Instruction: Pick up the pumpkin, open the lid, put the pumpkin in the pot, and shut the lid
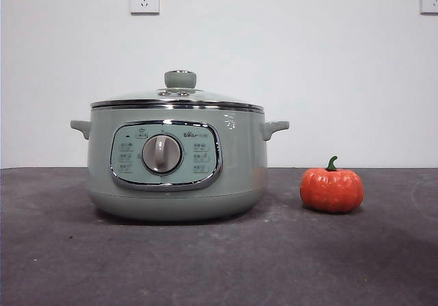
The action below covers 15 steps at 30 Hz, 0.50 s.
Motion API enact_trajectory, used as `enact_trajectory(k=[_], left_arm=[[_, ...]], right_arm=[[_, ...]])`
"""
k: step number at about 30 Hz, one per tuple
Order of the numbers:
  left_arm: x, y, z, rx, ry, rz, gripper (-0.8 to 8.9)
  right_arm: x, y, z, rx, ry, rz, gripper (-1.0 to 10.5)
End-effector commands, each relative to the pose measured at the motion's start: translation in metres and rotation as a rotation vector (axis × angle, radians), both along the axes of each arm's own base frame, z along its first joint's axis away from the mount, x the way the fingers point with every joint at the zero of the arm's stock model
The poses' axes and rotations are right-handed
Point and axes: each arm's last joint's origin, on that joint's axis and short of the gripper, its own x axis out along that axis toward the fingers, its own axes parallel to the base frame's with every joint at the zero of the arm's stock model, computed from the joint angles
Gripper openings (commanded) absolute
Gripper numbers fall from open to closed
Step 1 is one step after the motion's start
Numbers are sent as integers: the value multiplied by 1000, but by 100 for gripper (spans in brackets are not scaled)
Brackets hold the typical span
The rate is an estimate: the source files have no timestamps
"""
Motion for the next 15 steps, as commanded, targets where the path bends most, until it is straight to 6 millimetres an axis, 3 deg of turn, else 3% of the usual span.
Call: enact_trajectory(k=[1,7,15], left_arm=[[1,0,-4,-43,12,1,-5],[-2,-2,9,-98,-16,-70,-8],[-11,-3,53,-101,-11,-85,-8]], right_arm=[[0,0,-3,124,9,-17,-1],[-1,2,11,217,-17,26,-12],[-3,4,50,266,-40,101,-12]])
